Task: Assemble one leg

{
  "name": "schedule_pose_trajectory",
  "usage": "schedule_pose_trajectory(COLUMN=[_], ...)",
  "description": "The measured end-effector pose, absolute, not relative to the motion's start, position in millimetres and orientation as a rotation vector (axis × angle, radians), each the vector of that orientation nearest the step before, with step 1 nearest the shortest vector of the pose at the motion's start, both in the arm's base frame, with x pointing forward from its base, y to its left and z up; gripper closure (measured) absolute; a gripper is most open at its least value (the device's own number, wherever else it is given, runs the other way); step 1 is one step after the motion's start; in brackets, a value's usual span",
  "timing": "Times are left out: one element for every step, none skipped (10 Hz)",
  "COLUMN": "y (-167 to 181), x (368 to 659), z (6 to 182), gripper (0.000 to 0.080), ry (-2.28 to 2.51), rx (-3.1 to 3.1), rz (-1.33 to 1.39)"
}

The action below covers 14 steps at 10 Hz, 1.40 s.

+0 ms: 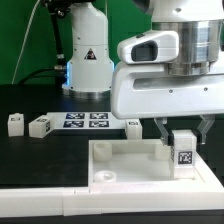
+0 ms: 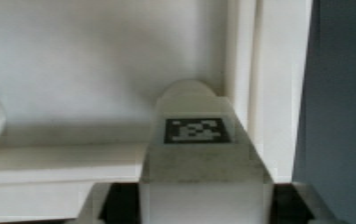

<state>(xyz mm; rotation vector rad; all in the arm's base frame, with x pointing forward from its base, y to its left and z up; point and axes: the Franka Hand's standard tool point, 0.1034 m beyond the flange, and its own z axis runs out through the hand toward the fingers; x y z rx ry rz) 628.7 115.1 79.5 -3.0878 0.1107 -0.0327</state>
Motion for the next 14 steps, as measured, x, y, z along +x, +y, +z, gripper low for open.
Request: schedule_pose_trajectory(y=[117.1, 118.1, 118.0, 119.4, 119.1, 118.3, 118.4, 118.3, 118.9, 119.0, 119.1, 119.1, 120.0, 120.1], x=[628.4, 627.5, 626.8, 626.2, 626.5, 626.9, 627.1, 627.7, 627.8, 627.8, 627.7, 627.7, 627.5, 627.6], z=[79.7, 79.0, 78.2, 77.8, 77.7, 77.7, 77.7, 77.8, 77.9, 77.8, 77.7, 77.7, 77.9, 77.9], gripper=[0.0508, 0.0508, 0.0508, 0.0508, 0.0508, 0.0508, 0.0508, 0.0507, 0.0507, 0.0499, 0.0499, 0.0297, 0.0297, 0.0181], ry=[0.408, 0.669, 0.904, 1.106, 1.391, 1.596, 1.726, 1.875, 1.962, 2.028, 2.019, 1.950, 1.911, 1.809], rx=[-3.059, -3.010, -2.946, -2.876, -2.746, -2.622, -2.537, -2.425, -2.357, -2.301, -2.309, -2.366, -2.398, -2.476], rz=[-0.024, -0.014, -0.004, 0.005, 0.015, 0.029, 0.037, 0.048, 0.053, 0.056, 0.056, 0.052, 0.051, 0.043])
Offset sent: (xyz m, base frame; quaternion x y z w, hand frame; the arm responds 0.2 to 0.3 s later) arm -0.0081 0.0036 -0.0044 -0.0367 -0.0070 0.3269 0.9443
